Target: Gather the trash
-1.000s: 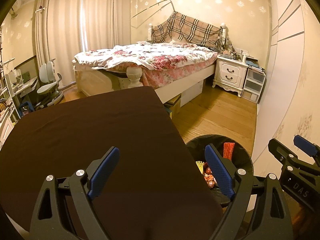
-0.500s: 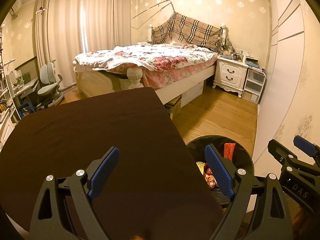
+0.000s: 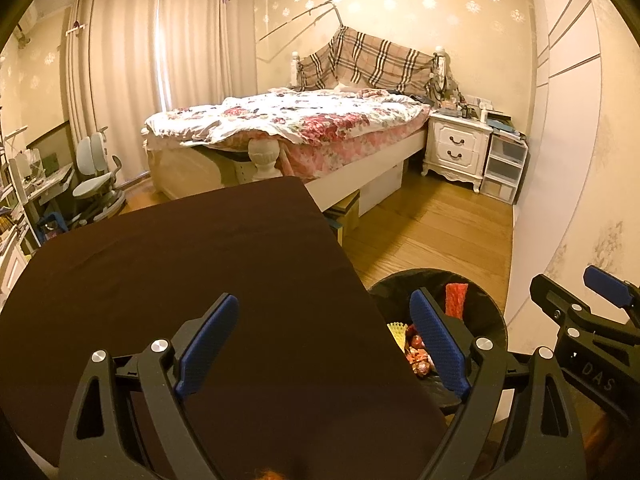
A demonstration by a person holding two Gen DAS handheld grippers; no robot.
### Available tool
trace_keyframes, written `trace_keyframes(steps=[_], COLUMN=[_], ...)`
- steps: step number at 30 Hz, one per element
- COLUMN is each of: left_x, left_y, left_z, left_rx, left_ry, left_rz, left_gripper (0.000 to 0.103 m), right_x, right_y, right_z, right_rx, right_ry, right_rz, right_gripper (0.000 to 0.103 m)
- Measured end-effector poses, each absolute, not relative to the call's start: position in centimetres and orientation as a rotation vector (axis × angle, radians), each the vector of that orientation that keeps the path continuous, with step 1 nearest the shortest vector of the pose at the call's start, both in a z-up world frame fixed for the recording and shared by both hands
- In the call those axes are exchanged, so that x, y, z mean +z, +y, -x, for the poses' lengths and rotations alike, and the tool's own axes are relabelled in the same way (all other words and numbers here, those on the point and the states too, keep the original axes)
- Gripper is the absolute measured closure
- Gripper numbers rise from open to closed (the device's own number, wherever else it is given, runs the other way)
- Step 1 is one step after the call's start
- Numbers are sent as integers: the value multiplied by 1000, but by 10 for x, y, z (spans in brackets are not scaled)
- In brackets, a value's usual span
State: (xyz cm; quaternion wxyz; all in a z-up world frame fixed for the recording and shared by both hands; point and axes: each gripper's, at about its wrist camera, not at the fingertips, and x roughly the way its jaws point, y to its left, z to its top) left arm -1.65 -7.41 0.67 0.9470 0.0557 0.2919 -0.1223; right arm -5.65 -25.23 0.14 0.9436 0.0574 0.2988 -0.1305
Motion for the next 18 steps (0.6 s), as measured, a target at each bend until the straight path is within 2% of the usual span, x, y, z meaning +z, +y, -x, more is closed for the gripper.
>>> trace_keyframes(steps=[18], left_x=[-3], left_y=[-73], left_z=[16], left_rx=[-223], left_ry=[630], left_rz=[-122], left_gripper=[13], right_x=[-4], right_y=[-249], right_z=[59], right_rx=[-263], right_ry=[620], right_rz=[-117], right_gripper=[24])
